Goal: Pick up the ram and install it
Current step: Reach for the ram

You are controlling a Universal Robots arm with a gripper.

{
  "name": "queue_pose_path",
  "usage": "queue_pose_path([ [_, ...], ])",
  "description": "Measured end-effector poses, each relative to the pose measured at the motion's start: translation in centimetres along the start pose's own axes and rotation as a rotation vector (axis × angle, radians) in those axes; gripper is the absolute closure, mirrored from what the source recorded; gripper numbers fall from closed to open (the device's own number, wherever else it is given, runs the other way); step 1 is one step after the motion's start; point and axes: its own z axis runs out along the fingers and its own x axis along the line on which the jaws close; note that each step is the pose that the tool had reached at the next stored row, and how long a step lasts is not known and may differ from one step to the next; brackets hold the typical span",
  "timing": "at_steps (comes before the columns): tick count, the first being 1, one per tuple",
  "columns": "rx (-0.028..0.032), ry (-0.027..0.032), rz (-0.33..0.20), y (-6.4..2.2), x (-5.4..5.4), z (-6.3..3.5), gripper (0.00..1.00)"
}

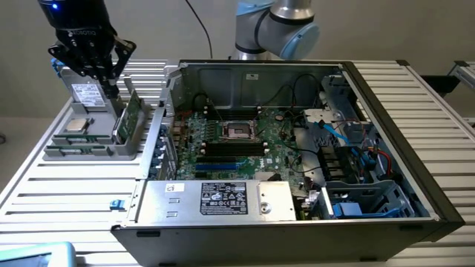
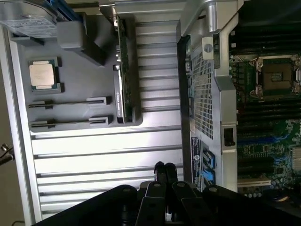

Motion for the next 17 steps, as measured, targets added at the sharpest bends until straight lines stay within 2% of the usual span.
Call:
queue_pose_path([
  [5, 0.0, -0.0003, 0.0, -0.18, 2.3, -0.02, 0.89],
  [11, -0.0004, -0.0038, 0.0, -0.3, 5.0, 0.22, 0.89],
  [17, -0.0003, -0.0045, 0.0, 0.51, 7.6, 0.38, 0.89],
])
